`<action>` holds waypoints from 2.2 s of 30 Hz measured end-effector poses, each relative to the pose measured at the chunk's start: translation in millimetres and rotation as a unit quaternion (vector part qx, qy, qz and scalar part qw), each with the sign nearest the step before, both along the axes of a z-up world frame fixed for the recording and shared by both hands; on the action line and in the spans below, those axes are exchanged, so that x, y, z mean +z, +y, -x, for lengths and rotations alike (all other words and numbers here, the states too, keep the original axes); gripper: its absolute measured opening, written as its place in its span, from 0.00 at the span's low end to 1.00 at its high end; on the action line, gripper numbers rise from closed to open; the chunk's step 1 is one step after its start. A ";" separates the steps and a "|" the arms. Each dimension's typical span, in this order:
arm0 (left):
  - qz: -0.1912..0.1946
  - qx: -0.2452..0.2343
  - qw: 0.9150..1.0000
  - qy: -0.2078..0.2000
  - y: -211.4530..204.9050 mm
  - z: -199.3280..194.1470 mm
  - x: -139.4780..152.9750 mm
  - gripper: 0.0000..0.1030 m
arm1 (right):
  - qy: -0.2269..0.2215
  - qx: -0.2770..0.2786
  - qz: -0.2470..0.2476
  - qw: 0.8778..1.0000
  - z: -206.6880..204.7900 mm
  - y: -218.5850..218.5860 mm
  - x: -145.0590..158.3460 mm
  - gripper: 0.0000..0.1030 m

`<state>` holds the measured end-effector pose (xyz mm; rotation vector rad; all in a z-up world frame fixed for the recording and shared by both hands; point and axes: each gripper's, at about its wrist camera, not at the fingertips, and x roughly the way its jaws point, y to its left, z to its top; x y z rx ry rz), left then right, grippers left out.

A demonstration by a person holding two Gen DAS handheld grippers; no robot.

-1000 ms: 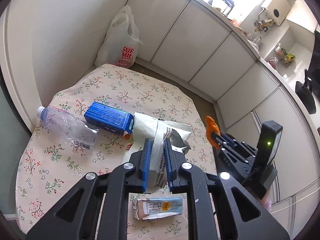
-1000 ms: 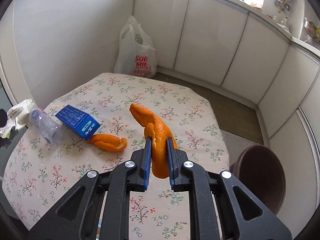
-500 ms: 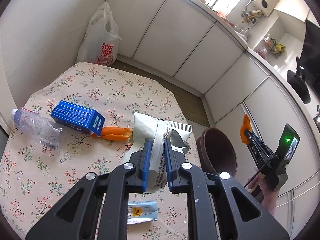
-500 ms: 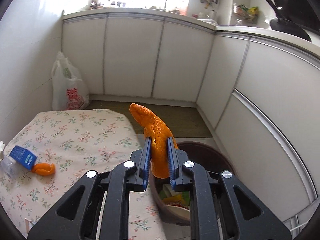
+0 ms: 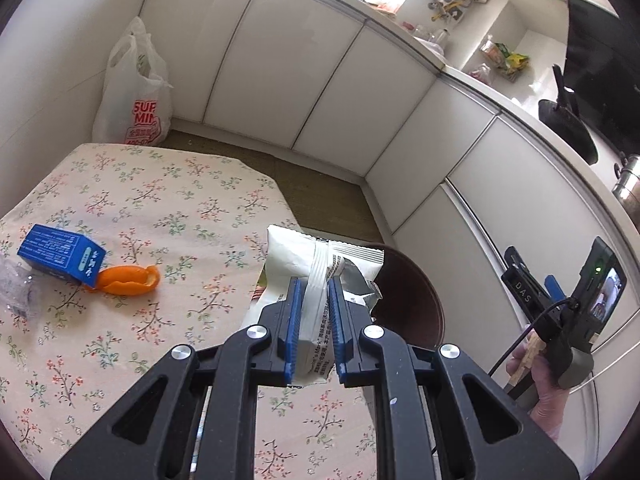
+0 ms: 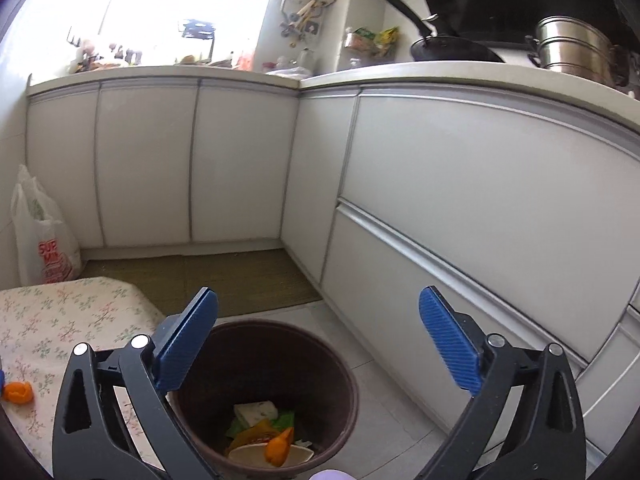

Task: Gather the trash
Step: 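Carry the white wrapper over the brown bin and open the left tool, then move the left tool over the table to the milk carton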

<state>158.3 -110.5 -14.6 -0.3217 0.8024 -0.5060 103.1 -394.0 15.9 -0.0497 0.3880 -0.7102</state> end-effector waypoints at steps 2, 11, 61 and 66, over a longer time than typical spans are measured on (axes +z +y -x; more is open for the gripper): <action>0.001 -0.012 1.000 -0.005 -20.6 -2.0 1.9 0.14 | -0.006 -0.021 0.004 1.000 10.2 -15.3 3.7 0.93; 0.022 -0.066 0.997 -0.012 -132.9 -19.2 18.7 0.15 | 0.013 -0.089 -0.050 0.995 45.7 -89.9 3.3 0.93; -0.319 -0.071 0.936 0.129 42.9 43.4 -77.5 0.82 | 0.182 0.181 -0.040 0.966 -2.8 67.1 -29.3 0.93; -0.440 -0.201 0.871 0.083 18.0 75.7 -108.5 0.82 | 0.189 0.192 -0.038 0.962 -9.4 85.6 -32.9 0.93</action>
